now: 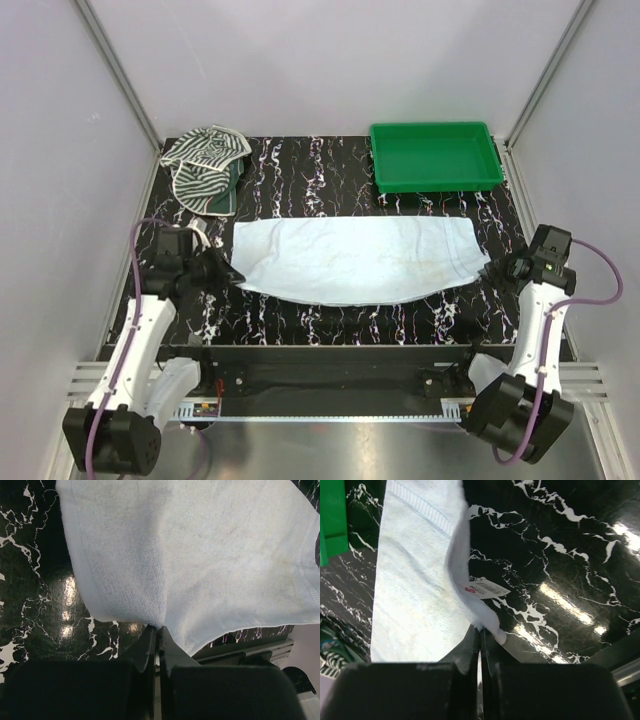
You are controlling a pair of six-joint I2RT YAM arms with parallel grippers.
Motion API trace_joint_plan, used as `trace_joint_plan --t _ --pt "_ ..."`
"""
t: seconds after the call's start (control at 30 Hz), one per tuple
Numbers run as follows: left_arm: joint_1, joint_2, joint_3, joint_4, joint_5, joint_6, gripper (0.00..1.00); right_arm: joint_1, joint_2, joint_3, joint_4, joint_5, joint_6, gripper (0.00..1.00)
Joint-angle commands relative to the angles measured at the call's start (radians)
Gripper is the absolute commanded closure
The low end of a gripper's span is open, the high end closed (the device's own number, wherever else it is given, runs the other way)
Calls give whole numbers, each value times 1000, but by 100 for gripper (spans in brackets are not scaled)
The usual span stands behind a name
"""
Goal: Roll the towels
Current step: Fold the towel
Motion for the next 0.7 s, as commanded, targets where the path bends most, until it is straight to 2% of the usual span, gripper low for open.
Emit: trace_joint_plan --t 0.0,0.03,0.23,0.3,0.67 --pt "7 59 62 -3 58 29 100 0 87 -1 75 -111 -12 100" --pt "7 143 105 -14 69 58 100 0 122 11 88 -121 -18 100" --pt "7 396 300 -8 52 137 100 5 362 152 189 -187 -29 100" --pt "7 534 398 0 47 141 100 26 454 249 197 -195 -30 100" --pt "7 866 682 -32 -3 161 100 83 762 456 237 -190 -6 100"
